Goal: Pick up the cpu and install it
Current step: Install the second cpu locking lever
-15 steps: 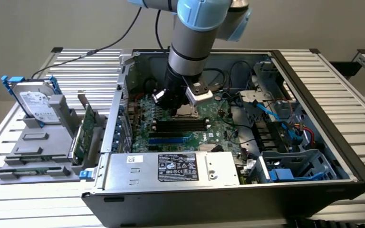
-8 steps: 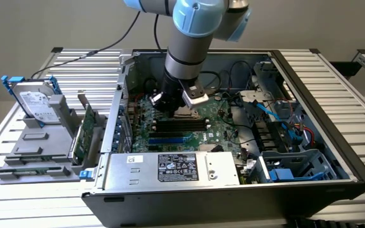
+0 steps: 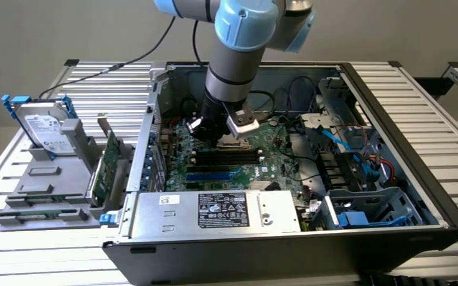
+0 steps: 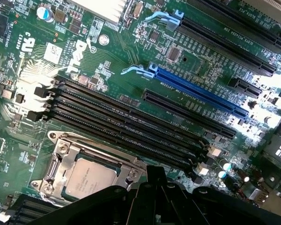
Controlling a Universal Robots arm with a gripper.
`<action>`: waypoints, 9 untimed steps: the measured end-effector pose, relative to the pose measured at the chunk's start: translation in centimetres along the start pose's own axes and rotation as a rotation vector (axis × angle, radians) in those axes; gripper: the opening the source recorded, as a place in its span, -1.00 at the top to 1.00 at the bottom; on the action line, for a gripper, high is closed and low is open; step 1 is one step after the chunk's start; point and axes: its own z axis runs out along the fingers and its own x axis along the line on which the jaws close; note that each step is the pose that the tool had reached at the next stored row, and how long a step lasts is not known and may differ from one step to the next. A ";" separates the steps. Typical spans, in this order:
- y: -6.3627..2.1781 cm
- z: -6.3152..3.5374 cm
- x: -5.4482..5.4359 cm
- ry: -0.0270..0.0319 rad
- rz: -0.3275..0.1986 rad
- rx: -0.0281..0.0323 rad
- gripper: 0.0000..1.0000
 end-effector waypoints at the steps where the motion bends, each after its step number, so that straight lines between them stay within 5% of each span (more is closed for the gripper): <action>1: -0.01 0.03 0.0 0.0009 0.000 0.0022 0.79; 9: -0.06 0.46 0.1 0.0025 0.000 0.0058 0.79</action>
